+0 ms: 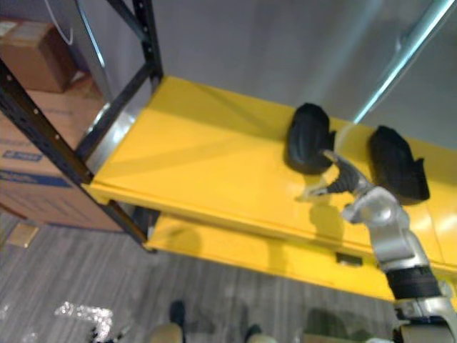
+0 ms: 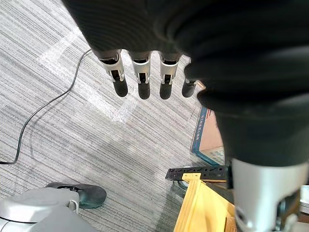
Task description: Walk over and take plastic housings, then place them on the shelf
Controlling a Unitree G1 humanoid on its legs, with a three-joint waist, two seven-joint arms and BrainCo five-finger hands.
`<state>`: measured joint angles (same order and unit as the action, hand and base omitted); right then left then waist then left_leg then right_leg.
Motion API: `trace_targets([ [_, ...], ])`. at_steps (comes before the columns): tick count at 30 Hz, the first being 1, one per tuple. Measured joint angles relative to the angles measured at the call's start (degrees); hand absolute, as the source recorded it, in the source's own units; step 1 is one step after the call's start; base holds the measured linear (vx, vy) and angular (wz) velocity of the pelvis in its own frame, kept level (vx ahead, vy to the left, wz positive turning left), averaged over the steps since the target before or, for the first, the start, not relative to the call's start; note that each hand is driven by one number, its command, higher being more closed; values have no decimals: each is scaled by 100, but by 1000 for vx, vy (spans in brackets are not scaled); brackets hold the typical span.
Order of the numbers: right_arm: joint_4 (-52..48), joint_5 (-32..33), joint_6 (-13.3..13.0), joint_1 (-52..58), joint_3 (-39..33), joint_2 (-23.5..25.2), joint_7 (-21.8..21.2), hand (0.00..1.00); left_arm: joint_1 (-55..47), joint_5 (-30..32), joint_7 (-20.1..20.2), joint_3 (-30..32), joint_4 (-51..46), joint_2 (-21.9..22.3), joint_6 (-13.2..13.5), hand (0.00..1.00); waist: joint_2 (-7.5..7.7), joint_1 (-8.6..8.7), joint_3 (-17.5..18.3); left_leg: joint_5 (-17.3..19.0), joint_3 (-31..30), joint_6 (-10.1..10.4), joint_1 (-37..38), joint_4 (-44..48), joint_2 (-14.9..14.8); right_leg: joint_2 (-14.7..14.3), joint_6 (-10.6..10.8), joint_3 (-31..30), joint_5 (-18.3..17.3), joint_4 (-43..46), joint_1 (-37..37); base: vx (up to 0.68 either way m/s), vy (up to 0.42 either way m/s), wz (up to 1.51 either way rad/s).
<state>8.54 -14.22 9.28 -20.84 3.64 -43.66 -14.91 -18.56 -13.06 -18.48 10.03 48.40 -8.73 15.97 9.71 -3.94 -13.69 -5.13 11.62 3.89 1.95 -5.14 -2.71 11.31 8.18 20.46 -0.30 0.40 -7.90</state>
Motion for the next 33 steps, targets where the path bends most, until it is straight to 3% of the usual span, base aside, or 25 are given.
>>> trace_targets([
  [7,122,-347,74,-492,262,-300,-119,0,48,-2,-16,-15,-8,13,-157,0,13,-6,10,-45,13,25,-19,-1,-136,-78,-67,-80,51,84,88,-8,-2,-3],
  [11,144,-648,79,-621,477,-348,122,0,85,-4,-15,-16,-8,11,-163,0,8,-2,39,-69,5,62,-129,-1,-257,-201,-147,-164,104,90,217,-84,-20,-4],
  [15,466,-710,81,-719,561,-346,119,0,115,-6,-15,-94,-4,23,-182,0,-102,-21,84,-147,-12,107,-194,-1,-296,-256,-224,-145,98,58,265,-82,1,1],
  [27,1369,-967,74,-1084,850,-211,2,0,119,-5,-11,-235,-26,26,-236,0,-155,-83,105,-212,-48,34,-196,3,-117,-118,-54,-34,152,-30,179,20,14,4],
  [33,1937,-967,12,-1605,956,-161,401,0,121,-13,-9,-292,-52,34,-251,0,-259,-171,16,-223,-159,21,-199,1,-107,-114,-53,15,151,-34,165,-8,0,4],
])
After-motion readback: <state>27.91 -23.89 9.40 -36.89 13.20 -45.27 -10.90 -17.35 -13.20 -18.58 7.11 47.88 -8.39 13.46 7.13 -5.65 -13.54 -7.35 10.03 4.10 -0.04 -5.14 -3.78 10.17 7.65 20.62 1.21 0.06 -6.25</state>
